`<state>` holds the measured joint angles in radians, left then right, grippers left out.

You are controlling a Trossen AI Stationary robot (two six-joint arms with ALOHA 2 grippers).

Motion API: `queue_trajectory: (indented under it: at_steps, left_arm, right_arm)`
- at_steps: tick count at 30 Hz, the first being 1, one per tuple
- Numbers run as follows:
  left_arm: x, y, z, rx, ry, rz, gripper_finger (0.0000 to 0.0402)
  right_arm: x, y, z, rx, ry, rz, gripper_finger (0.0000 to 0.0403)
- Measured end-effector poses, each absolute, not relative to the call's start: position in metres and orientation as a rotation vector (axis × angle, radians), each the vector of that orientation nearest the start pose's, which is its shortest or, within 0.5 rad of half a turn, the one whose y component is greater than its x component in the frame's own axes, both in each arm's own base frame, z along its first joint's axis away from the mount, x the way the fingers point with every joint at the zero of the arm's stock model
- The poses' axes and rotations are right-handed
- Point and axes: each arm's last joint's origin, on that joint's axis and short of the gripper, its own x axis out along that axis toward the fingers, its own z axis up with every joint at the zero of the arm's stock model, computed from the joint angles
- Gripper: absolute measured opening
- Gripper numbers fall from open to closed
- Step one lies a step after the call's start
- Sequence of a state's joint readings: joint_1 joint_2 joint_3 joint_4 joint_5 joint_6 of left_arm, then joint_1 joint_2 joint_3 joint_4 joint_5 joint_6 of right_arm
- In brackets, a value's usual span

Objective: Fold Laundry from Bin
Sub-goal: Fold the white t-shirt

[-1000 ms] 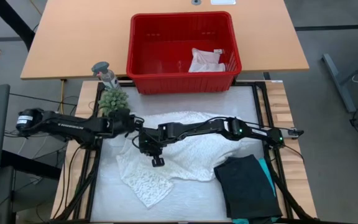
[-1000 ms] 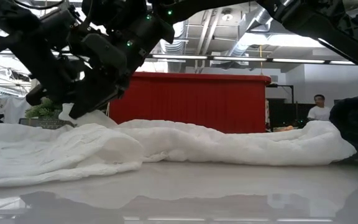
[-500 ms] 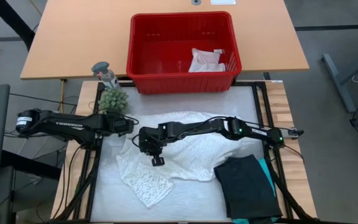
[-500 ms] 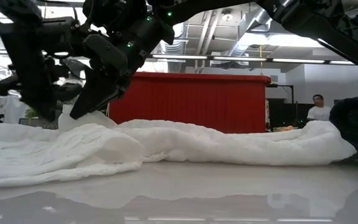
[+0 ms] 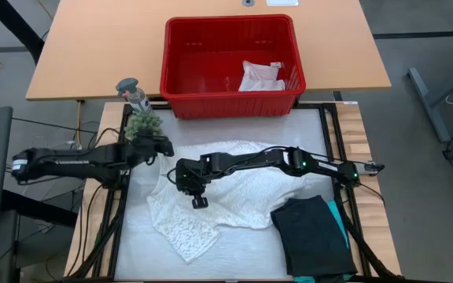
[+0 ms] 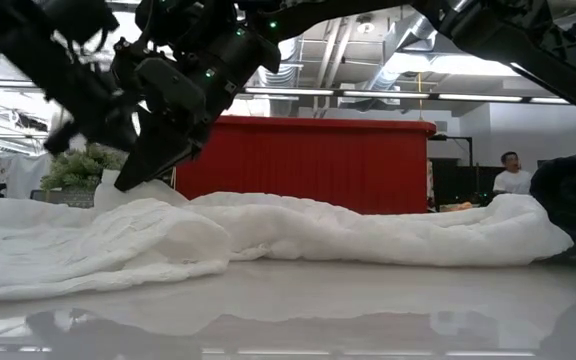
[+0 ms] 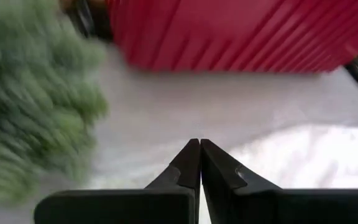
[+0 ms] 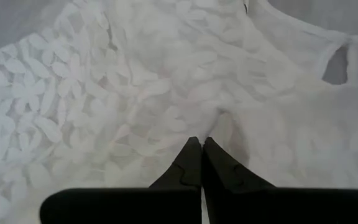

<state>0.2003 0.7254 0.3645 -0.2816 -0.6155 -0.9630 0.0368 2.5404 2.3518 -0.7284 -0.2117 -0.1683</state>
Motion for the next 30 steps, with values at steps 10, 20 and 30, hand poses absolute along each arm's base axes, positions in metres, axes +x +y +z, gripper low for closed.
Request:
queue_trajectory:
  at_steps: [10,20,30]
  left_arm:
    - [0.141,0.056,0.163,-0.802,0.295,1.046,0.0000]
    - [0.152,0.053,0.195,-0.805,0.189,0.807,0.0000]
    - [0.146,0.049,0.164,-0.884,0.463,0.817,0.0000]
  right_arm:
    - [0.548,0.026,0.190,-0.091,0.889,0.314,0.0024]
    - [0.547,0.026,0.189,-0.090,0.893,0.314,0.0024]
    - [0.547,0.026,0.189,-0.094,0.893,0.316,0.0024]
